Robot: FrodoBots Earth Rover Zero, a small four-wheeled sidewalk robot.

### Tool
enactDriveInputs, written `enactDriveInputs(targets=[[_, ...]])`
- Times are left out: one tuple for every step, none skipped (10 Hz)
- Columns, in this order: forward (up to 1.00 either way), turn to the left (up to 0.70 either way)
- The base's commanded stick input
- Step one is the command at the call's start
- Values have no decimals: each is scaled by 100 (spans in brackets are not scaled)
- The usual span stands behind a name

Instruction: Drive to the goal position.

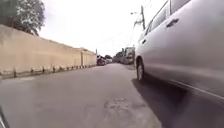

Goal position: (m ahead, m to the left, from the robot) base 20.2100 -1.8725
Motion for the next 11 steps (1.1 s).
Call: enactDriveInputs(targets=[[70,1],[70,1],[70,1],[70,1],[70,1],[70,1],[70,1],[70,1],[70,1],[70,1],[70,1]])
